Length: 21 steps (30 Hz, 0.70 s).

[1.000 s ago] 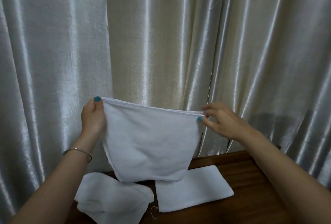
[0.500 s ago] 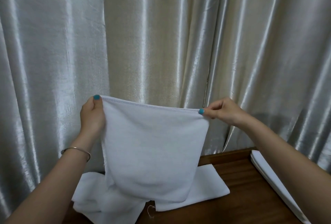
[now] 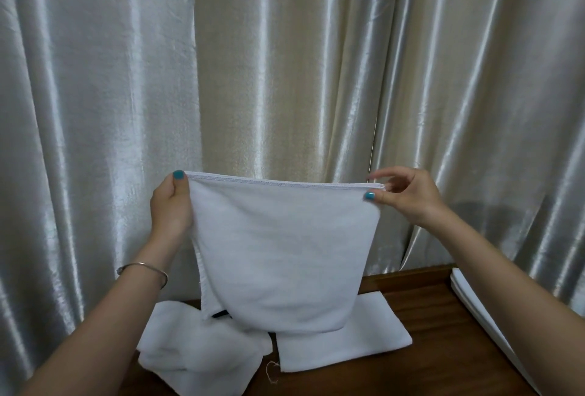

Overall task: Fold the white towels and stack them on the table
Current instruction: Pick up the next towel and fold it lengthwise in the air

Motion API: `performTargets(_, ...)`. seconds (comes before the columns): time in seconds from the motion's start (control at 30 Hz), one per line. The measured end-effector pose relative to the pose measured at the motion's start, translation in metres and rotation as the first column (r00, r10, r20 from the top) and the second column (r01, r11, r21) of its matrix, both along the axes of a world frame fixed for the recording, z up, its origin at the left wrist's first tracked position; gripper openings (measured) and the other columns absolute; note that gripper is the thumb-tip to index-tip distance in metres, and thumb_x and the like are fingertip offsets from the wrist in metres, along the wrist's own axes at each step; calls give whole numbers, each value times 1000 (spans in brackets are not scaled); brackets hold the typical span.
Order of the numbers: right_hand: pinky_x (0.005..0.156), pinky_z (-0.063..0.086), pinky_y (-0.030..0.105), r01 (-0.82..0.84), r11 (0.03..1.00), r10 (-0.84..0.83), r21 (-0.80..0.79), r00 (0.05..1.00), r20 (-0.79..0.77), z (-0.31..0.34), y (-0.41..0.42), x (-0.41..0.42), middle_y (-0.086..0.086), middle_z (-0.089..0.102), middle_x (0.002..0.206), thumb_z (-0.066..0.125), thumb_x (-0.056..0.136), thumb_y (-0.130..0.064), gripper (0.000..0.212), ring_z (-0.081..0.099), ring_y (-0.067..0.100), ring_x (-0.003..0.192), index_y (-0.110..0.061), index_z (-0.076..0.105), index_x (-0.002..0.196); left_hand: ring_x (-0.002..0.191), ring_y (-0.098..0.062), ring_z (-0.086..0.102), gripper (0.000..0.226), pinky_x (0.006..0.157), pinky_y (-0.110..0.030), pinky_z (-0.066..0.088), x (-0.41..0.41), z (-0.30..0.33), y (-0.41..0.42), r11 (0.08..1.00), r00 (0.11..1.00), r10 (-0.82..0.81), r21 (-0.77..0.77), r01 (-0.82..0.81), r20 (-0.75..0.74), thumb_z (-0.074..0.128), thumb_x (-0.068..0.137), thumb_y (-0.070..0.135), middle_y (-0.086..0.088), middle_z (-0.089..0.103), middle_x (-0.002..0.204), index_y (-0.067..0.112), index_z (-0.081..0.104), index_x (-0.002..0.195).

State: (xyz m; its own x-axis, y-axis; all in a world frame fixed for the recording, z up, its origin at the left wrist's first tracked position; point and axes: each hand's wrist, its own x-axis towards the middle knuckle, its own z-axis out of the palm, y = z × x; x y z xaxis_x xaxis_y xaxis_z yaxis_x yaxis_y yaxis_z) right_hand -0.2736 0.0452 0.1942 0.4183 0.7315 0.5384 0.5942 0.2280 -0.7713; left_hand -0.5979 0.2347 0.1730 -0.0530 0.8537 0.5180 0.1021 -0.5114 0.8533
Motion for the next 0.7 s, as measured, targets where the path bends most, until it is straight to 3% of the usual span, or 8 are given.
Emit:
performTargets(0.07, 64, 45, 10, 47, 999, -47, -6, 999, -9, -1, -1, 3, -2, 56, 61, 84, 65, -12, 46, 49, -1, 55, -18, 70, 108, 65, -12, 34, 36, 57, -28, 28, 1, -2, -2, 1000, 1000, -8, 10, 8, 10, 35, 103, 32, -4, 41, 71, 10, 43, 75)
performTargets(0.2, 65, 49, 22, 47, 999, -47, 4, 996, -71, 0, -7, 2, 4, 67, 71, 76, 77, -7, 9, 58, 9, 63, -11, 70, 82, 66, -11, 37, 41, 57, -26, 31, 3, -7, -6, 997, 995, -71, 39, 68, 75, 36, 102, 36, -6, 42, 73, 4, 49, 80)
performTargets(0.3, 48, 47, 19, -62, 998, 67, 27, 973, -220, -4, -11, 4, -8, 63, 57, 61, 89, -4, 17, 56, 3, 51, -16, 62, 77, 57, -2, 39, 46, 50, -14, 35, 5, -14, -5, 996, 995, -63, 66, 58, 80, 38, 101, 38, 0, 45, 66, 1, 50, 78)
performTargets(0.37, 42, 43, 18, -84, 996, 85, 14, 952, -294, -9, -10, 3, -5, 61, 55, 58, 92, -6, 17, 55, 7, 47, -16, 62, 78, 46, 5, 36, 46, 41, -9, 30, 8, -17, 0, 997, 997, -47, 56, 44, 57, 41, 100, 37, 2, 43, 60, 3, 50, 70)
performTargets(0.47, 44, 43, 18, -26, 1000, 21, -6, 919, -394, -22, -1, 0, -3, 66, 55, 61, 91, -8, 12, 58, 10, 45, -11, 64, 80, 44, 1, 36, 47, 42, -16, 30, 11, -22, 7, 996, 998, -55, -73, 57, 22, 49, 96, 38, 7, 42, 51, 19, 44, 53)
performTargets(0.6, 51, 49, 23, 139, 969, -230, -205, 810, -540, -46, 17, 1, 7, 67, 65, 73, 81, -17, 11, 61, 18, 53, -10, 65, 76, 60, -18, 50, 37, 57, -28, 38, 19, -37, 13, 908, 988, -144, -388, 155, 60, 57, 93, 31, -8, 58, 67, 7, 58, 65)
performTargets(0.7, 51, 38, 22, 284, 906, -408, -314, 780, -474, -61, 30, -8, 5, 52, 63, 68, 77, -18, 19, 47, 18, 56, -15, 54, 65, 55, -19, 47, 27, 56, -28, 36, 31, -41, 1, 838, 980, -182, -509, 197, 80, 57, 93, 25, -11, 52, 70, 7, 55, 73)
